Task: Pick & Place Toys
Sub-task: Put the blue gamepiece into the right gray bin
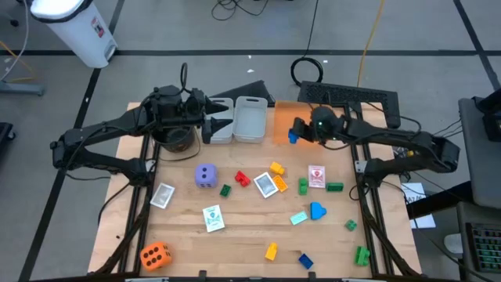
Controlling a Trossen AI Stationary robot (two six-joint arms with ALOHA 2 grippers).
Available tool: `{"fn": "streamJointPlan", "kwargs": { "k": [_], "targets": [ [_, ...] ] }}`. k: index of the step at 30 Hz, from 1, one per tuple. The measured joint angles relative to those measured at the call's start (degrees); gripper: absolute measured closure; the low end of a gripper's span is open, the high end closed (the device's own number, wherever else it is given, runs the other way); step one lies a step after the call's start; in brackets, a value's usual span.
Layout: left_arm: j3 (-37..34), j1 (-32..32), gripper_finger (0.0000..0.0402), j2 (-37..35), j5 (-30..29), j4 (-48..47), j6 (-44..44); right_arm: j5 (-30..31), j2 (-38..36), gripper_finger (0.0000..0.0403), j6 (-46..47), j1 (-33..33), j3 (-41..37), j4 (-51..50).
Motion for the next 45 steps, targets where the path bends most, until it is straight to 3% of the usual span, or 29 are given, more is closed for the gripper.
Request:
{"fn": "streamJointPlan", "kwargs": {
  "k": [12, 24, 33, 38, 45],
  "targets": [
    [-0.02, 0.0, 0.0124, 0.61, 4.64, -0.29, -0.07, -0.34, -2.1, 0.0273, -11.29, 4.25, 0.02, 24.35],
    [-0.02, -0.13, 0.0123, 2.1, 7.5, -0.33, -0.14, -2.01, -2.08, 0.0272, -20.42, 8.75, 0.0, 32.1],
    [-0.02, -0.12, 0.0124, 4.17, 10.72, 1.34, -0.98, -2.4, -2.08, 0.0272, -22.1, 9.97, 0.0, 34.99],
    [0.02, 0.17, 0.0124, 6.1, 15.41, 4.31, -1.95, -5.2, -2.05, 0.0272, -23.92, 10.37, 0.0, 35.59],
    [2.18, -0.52, 0.0124, 10.42, 17.46, 5.18, 1.21, -16.77, -2.05, 0.0272, -23.11, 11.18, 0.0, 40.21]
  ]
}}
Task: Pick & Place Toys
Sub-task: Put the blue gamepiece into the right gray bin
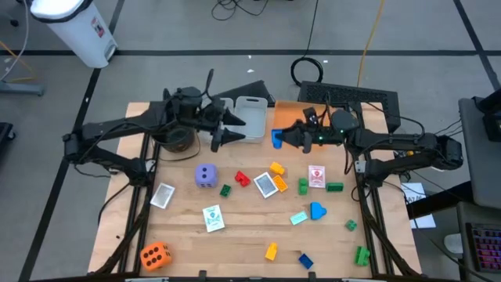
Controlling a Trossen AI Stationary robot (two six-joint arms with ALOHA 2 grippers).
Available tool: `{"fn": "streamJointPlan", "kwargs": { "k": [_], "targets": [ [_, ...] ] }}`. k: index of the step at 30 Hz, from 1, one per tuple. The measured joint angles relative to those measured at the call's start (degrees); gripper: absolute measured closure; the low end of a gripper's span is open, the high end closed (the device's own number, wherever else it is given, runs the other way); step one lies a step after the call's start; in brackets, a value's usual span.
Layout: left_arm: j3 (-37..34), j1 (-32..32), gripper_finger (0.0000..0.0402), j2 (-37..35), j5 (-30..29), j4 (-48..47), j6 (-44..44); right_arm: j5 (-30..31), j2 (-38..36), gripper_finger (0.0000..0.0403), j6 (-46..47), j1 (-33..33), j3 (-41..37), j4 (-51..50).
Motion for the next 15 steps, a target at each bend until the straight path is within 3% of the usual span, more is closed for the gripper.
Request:
{"fn": "streamJointPlan", "kwargs": {
  "k": [6, 10, 15],
  "targets": [
    [8.08, -3.82, 0.0124, 5.46, 0.33, -1.12, 8.71, -8.58, 0.0, 0.0272, 1.94, -0.02, 0.0, 1.23],
    [13.95, -6.63, 0.0124, 9.03, -2.92, -5.04, 15.39, -15.32, 0.0, 0.0272, 3.29, -0.86, 0.0, 1.74],
    [20.18, -8.86, 0.0124, 13.09, -4.05, -5.55, 16.75, -21.38, 0.0, 0.0272, 6.43, -1.57, 0.0, 7.07]
  ]
}}
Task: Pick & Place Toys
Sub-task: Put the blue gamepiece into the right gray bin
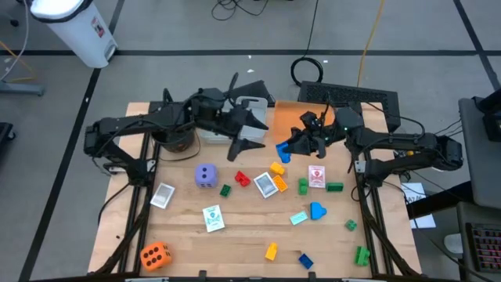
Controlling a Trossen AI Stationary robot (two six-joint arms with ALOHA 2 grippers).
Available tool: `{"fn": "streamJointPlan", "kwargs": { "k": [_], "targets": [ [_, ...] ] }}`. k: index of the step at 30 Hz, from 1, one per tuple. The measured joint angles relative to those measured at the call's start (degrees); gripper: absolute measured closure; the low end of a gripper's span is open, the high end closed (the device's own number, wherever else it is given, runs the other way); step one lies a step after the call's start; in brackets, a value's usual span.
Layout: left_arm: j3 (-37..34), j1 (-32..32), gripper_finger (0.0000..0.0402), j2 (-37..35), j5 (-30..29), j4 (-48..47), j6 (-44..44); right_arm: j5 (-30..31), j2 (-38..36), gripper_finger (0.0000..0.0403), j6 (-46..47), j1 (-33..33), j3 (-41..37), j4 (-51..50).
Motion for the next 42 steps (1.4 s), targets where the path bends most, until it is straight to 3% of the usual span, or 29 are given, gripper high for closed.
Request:
{"fn": "streamJointPlan", "kwargs": {
  "k": [7, 13, 42],
  "targets": [
    [6.5, -2.93, 0.0124, 5.45, -0.3, -0.17, -0.26, -5.56, -0.04, 0.0272, 4.23, -0.65, 0.0, 5.67],
    [9.64, -4.85, 0.0124, 7.83, -0.5, -0.07, -0.23, -5.89, 0.0, 0.0272, 4.08, -0.65, 0.0, 5.62],
    [9.83, -6.91, 0.0124, 9.18, 0.49, 1.49, -0.83, -5.89, 0.0, 0.0264, 5.58, -0.58, 0.0, 7.24]
  ]
}}
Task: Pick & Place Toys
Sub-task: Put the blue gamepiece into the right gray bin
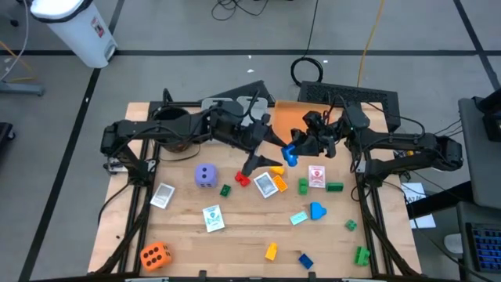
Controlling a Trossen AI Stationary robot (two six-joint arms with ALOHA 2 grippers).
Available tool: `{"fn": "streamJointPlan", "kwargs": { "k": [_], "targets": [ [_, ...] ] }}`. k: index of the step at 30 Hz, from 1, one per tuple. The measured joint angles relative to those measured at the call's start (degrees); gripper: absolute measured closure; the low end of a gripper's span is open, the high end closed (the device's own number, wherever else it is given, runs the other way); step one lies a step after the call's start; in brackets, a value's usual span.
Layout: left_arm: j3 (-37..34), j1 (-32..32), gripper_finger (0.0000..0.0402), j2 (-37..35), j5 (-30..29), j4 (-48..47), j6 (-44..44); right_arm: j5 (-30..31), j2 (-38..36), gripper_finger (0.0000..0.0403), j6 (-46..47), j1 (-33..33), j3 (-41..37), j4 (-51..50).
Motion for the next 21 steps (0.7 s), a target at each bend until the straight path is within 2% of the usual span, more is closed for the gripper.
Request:
{"fn": "streamJointPlan", "kwargs": {
  "k": [3, 6, 16, 21],
  "targets": [
    [0.0, -0.02, 0.0125, 0.0, 0.1, 0.36, 0.0, 0.04, 0.28, 0.0264, 0.02, 0.0, 0.0, -0.13],
    [-0.04, -0.02, 0.0143, 0.0, 0.13, 0.96, 0.54, 0.03, 0.34, 0.0264, 0.0, 0.0, 0.0, -0.22],
    [-0.04, 0.19, 0.0271, 0.0, -0.31, 1.21, 0.83, -0.24, 1.14, 0.0264, 0.0, 0.02, 0.02, 0.02],
    [-0.05, 1.03, 0.0311, -0.02, -0.47, 0.88, -0.84, 0.07, 1.14, 0.0264, 0.02, -0.02, 0.02, 0.41]
  ]
}}
